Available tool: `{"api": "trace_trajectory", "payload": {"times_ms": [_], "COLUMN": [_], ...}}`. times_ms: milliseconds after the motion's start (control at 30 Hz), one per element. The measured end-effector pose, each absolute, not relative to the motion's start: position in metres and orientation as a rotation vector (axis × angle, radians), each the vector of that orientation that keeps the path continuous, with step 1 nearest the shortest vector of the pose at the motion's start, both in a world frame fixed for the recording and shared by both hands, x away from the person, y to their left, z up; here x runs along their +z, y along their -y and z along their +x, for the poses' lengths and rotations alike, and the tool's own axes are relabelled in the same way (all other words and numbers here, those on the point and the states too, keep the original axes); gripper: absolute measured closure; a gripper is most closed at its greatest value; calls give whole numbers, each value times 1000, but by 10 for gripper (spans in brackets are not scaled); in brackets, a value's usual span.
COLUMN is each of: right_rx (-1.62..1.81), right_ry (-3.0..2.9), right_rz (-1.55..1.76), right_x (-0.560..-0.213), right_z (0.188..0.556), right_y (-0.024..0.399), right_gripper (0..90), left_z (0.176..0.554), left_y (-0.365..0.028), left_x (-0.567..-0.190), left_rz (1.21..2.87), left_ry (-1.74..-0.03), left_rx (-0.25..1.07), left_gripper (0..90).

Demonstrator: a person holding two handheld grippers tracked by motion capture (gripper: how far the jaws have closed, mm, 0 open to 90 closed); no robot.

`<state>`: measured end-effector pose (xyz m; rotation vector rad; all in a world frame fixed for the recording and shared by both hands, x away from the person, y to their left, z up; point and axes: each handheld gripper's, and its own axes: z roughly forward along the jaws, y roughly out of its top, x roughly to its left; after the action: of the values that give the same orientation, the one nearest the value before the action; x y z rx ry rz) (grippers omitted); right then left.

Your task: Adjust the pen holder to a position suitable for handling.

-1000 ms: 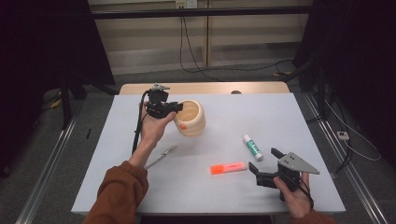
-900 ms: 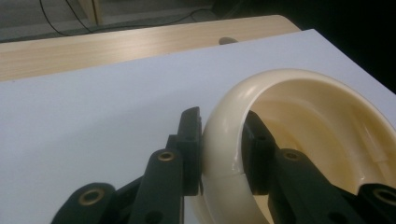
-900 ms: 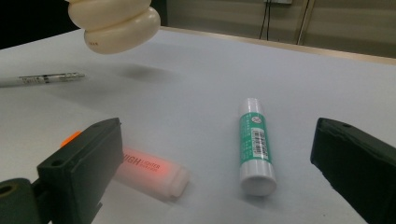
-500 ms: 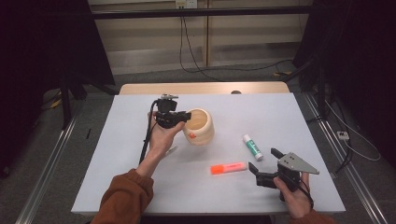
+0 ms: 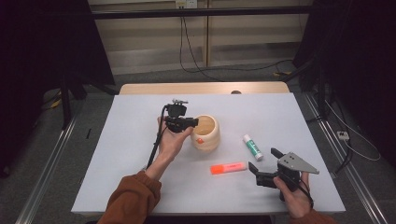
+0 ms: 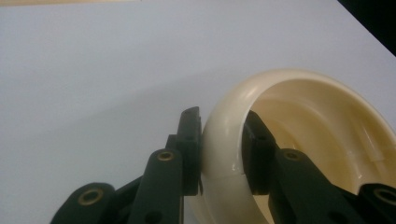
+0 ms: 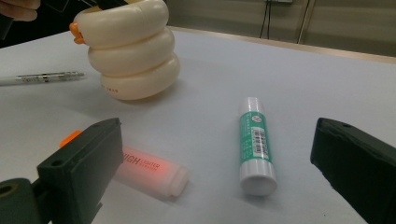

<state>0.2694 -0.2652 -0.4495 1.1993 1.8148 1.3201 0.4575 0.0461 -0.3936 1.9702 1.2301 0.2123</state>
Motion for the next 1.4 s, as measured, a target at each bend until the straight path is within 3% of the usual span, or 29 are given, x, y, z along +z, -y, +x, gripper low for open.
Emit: {"api": "trace_trajectory", "payload": {"times_ms": [433,567,800,900,1100,1400], "right_rx": [1320,1321,1321,1321,1320,1319], "right_ry": [-1815,-1815,-1814,-1815,-1813,-1813], "right_rz": [1195,1194,1195,1194,1196,1195], "right_x": [-449,-449,-449,-449,-449,-449], "right_z": [269,269,269,269,269,269], "right_y": [265,265,266,265,266,266], "right_gripper": [24,24,24,24,24,24], "left_z": [463,464,464,462,460,450], "left_y": [-40,-39,-44,-48,-56,-69], "left_x": [-397,-400,-397,-394,-390,-388], "left_rz": [1969,1977,1989,2030,2008,1946], "left_ry": [-1259,-1248,-1157,-1096,-1014,-945], "left_rx": [152,153,182,262,265,260], "left_gripper": [676,616,333,261,92,50]}}
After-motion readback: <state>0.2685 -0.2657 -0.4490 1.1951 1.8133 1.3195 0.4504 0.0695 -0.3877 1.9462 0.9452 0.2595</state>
